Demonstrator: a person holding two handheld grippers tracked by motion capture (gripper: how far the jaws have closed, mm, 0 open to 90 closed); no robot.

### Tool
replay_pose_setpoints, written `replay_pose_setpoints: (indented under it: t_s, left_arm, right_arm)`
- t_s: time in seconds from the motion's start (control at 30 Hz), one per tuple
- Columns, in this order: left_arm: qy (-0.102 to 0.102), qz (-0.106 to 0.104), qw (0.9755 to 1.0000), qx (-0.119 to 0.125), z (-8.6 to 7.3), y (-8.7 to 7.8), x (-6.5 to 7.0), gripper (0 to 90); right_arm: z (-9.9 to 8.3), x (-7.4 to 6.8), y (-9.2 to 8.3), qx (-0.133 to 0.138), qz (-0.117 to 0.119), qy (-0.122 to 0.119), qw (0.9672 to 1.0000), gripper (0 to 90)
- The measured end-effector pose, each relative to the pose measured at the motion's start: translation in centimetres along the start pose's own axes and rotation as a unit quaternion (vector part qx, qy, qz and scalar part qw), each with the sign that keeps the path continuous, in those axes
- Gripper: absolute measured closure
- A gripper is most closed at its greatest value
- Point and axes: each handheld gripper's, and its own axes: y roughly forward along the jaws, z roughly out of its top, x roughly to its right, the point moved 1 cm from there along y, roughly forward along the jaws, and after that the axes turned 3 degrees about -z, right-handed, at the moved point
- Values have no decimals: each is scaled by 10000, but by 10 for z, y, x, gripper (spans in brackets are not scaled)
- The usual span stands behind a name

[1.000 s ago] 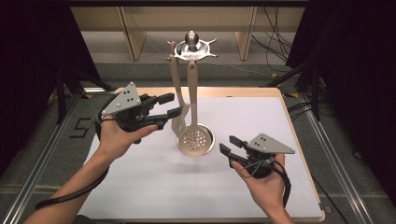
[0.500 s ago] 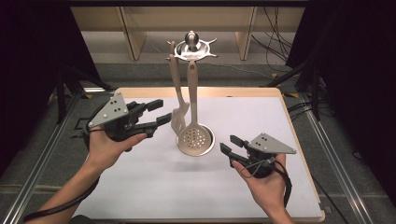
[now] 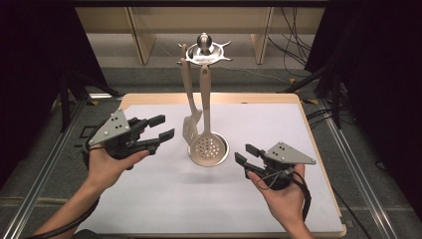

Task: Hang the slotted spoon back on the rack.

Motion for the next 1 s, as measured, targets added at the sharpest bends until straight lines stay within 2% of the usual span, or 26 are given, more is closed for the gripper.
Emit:
replay_pose_setpoints:
  t_s: [0.03, 0.07, 0.13, 0.37, 0.47, 0.53, 0.57, 0.6, 0.63, 0.87, 0.9, 0.93, 1.0]
  left_arm:
    - [-8, 8, 10000, -16, -1, -1, -1, 469]
    - [-11, 14, 10000, -27, -2, -2, -1, 469]
    - [-24, 45, 10000, -43, -5, -4, -2, 468]
    - [-67, 152, 9998, -104, -14, -10, -6, 466]
    - [-118, 180, 9997, -103, -18, -11, -7, 466]
    - [-154, 189, 9997, -73, -21, -11, -7, 466]
    - [-176, 197, 9996, -79, -22, -11, -7, 466]
    - [-172, 190, 9996, -109, -24, -11, -7, 466]
    - [-180, 186, 9996, -123, -25, -10, -7, 465]
    - [-226, 204, 9995, -118, -28, -9, -7, 464]
    - [-229, 199, 9995, -121, -28, -8, -7, 464]
    - [-251, 189, 9994, -126, -29, -8, -6, 465]
    - [-240, 183, 9994, -144, -30, -6, -6, 464]
  right_arm:
    - [0, 2, 1, 61, 18, -122, 9999, 545]
    - [0, 0, 1, 24, 75, 3, 10000, 545]
    - [0, 1, 1, 10, 90, -105, 9999, 545]
    - [0, 1, 2, 9, 83, -107, 9999, 545]
    - [-1, -1, 0, -59, 36, 58, 10000, 545]
    - [-1, -1, 0, -73, 21, 67, 9999, 545]
    - [-1, 1, 2, 7, 72, -20, 10000, 545]
    - [-2, -1, 1, -86, 42, 83, 9999, 545]
    - [-2, 1, 3, -25, 74, -64, 9999, 545]
    - [-2, 2, 3, -11, 74, -125, 9999, 544]
    - [-2, 2, 3, -35, 39, -102, 9999, 544]
    - [-2, 0, 1, -106, 28, 65, 9999, 544]
    - [-2, 0, 1, -97, 19, 56, 9999, 544]
